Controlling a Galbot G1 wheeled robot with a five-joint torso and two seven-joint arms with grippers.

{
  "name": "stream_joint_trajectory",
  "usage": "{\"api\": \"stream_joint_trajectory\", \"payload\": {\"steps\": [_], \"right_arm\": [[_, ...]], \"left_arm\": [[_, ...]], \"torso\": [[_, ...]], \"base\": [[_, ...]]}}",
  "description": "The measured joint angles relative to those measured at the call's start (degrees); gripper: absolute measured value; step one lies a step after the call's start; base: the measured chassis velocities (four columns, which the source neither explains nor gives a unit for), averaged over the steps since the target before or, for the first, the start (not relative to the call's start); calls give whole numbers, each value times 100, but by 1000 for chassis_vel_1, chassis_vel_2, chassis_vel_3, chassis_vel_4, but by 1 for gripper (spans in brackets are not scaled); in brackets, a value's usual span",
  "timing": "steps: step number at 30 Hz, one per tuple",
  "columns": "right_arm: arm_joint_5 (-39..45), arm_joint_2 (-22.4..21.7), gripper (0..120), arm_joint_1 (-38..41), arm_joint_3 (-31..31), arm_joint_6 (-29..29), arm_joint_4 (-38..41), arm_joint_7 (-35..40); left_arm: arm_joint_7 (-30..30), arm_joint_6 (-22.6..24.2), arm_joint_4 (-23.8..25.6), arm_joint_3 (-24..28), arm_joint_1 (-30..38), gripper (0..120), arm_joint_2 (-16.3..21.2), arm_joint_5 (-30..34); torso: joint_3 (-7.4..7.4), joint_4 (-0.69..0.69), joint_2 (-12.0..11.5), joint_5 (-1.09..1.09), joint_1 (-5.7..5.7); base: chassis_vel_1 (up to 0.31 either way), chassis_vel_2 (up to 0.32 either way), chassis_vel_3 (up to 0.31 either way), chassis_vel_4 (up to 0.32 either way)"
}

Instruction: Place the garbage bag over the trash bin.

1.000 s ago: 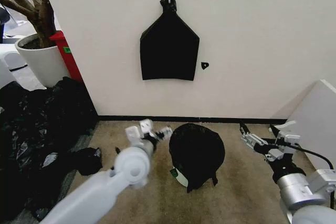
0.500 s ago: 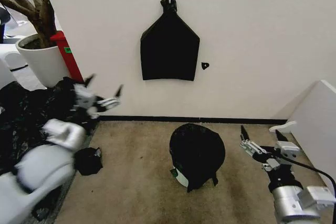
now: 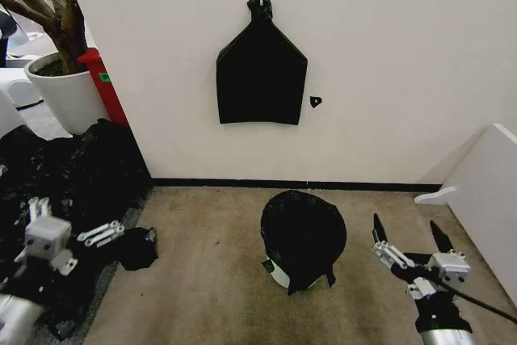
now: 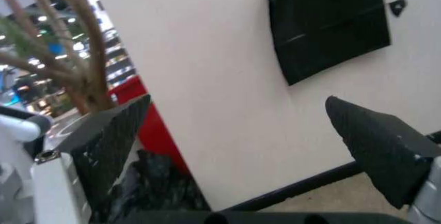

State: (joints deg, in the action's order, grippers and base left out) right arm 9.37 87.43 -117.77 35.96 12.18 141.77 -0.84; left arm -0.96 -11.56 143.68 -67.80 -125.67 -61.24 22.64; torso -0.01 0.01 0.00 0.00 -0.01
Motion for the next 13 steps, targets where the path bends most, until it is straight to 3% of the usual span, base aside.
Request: {"api": "stream_joint_trajectory", "payload": {"steps": [4,13], "right_arm": [[14,-30,100,-56,-108,35,62,-43],[24,-57,100,-55,-134,50,137,-65]], "left_arm": [[55,-53,0,72,20,100,-245,-152],[-58,-7,-16,350,71,100,-366,-267]], "torso": [[1,-2,0,0,0],[1,-1,0,0,0]], "base": [[0,0,0,0],[0,0,0,0]]}}
